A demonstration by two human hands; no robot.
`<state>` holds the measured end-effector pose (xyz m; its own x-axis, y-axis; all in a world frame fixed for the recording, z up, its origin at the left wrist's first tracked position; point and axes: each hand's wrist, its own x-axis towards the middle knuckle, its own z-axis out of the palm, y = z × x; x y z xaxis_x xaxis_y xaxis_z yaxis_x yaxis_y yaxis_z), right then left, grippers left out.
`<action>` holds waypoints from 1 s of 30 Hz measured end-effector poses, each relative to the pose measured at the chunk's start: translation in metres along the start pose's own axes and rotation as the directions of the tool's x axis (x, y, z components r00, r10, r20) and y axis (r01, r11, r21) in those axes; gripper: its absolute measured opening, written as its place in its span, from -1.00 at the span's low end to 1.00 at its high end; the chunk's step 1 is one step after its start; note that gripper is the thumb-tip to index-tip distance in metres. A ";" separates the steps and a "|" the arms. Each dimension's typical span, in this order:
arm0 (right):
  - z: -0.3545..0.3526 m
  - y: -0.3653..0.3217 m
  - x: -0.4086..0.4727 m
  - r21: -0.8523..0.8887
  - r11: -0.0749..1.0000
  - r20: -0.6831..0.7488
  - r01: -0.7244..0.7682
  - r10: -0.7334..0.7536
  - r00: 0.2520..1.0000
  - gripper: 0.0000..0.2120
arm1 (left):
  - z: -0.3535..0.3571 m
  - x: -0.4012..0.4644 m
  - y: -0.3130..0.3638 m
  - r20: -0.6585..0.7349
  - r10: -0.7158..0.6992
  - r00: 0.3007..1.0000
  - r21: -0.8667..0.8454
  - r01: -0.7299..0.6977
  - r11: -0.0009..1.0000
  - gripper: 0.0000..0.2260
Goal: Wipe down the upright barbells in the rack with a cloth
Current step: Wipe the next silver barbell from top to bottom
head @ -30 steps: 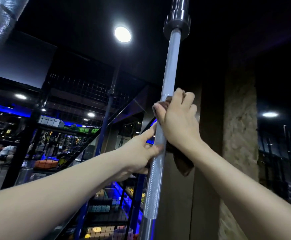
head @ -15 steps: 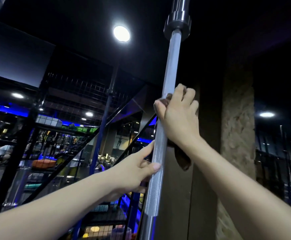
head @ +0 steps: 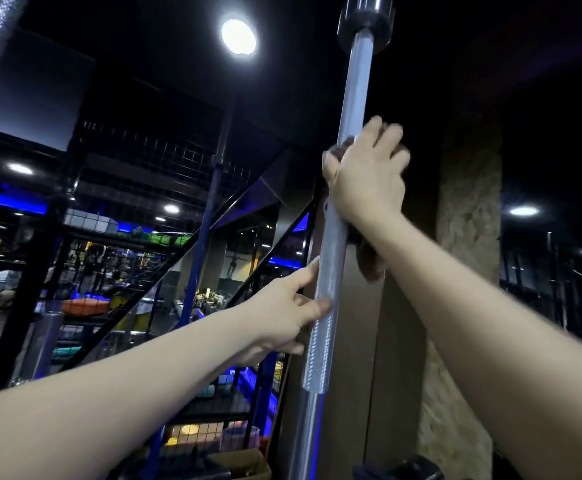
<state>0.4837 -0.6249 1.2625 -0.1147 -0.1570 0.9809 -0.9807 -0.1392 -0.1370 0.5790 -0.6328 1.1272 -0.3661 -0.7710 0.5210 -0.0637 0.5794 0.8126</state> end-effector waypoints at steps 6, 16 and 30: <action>-0.001 0.011 -0.063 -0.108 0.992 0.081 0.069 -0.060 0.995 -0.23 | 0.000 -0.002 0.001 0.019 0.009 1.000 -0.090 -0.008 0.996 -0.51; 0.003 -0.003 -0.001 0.004 0.998 0.008 -0.061 0.061 0.998 -0.21 | 0.002 -0.003 0.002 0.020 -0.004 1.000 -0.016 0.005 1.000 -0.50; -0.011 -0.020 0.050 0.050 0.996 0.064 -0.075 0.072 0.995 -0.29 | 0.000 -0.003 -0.002 -0.025 0.028 0.999 -0.018 -0.029 0.999 -0.50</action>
<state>0.4957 -0.6190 1.3160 -0.1746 -0.2293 0.9576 -0.9602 -0.1757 -0.2171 0.5805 -0.6316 1.1244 -0.3440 -0.7608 0.5502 -0.0362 0.5963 0.8019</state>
